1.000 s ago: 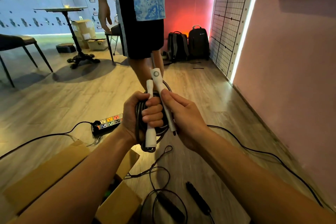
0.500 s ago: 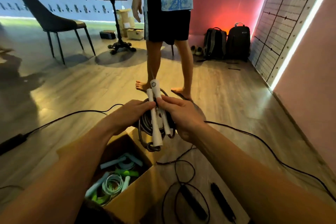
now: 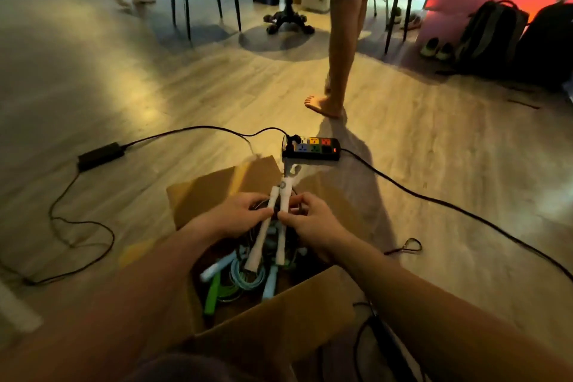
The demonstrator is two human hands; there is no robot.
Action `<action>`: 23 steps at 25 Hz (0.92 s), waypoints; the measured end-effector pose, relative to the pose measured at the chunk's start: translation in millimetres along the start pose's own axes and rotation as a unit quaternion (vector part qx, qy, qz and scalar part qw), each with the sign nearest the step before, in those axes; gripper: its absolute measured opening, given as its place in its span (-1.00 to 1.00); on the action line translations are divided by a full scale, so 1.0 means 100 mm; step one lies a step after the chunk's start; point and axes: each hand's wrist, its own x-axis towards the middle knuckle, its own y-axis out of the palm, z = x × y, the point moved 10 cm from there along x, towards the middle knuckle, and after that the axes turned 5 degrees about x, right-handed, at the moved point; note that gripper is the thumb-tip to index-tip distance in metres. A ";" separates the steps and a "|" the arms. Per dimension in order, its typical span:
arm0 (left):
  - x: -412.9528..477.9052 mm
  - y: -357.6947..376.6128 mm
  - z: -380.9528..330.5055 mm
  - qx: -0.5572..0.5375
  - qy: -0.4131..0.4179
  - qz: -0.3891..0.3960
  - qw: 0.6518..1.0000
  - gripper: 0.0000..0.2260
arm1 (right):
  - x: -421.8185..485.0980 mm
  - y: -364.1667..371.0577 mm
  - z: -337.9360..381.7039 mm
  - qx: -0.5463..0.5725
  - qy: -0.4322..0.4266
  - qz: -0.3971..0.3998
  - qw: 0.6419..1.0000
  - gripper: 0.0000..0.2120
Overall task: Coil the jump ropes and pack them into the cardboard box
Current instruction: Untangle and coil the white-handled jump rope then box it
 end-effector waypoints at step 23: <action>0.81 1.08 2.06 0.243 -0.122 -0.070 0.960 -0.39 | 1.67 0.41 -2.02 -0.347 0.105 -0.092 0.928 -0.66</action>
